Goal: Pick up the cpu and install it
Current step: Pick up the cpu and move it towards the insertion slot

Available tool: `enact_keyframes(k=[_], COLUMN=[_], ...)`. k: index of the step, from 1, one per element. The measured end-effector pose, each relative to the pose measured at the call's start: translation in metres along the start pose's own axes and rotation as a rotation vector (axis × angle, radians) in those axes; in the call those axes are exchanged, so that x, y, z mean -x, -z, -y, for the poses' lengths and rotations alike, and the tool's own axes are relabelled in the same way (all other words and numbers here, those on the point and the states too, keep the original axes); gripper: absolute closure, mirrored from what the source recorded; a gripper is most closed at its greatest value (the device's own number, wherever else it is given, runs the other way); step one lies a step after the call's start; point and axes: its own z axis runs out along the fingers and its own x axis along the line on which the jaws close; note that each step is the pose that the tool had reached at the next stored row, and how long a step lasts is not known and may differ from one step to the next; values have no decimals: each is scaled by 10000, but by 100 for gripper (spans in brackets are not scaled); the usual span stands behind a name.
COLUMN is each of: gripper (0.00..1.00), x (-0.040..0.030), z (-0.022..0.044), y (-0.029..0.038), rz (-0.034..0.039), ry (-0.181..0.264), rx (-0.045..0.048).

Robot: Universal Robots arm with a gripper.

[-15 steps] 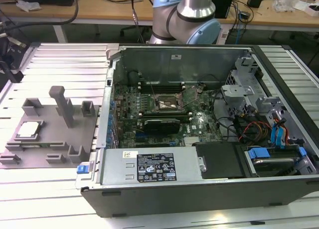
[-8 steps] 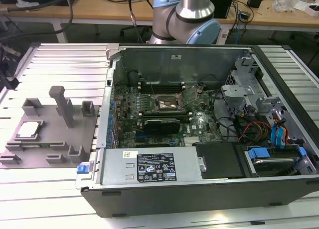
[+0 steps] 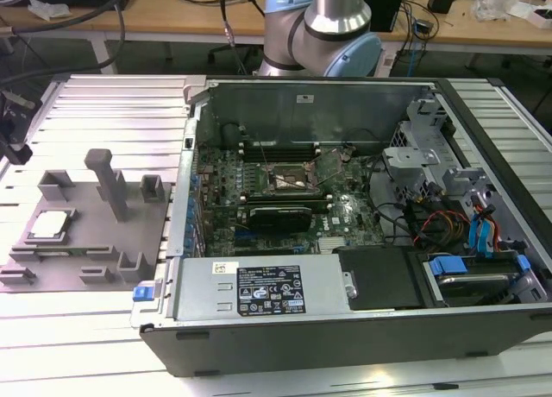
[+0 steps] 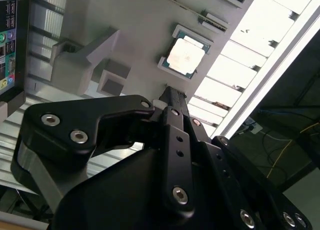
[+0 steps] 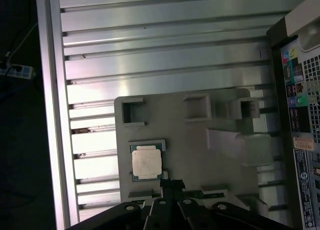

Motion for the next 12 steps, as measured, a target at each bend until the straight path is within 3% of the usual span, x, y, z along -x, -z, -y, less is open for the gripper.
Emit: enact_keyframes(k=[12], gripper=[89], x=[-3], z=[3], y=[-29], rz=[1], ry=[1], rx=[1])
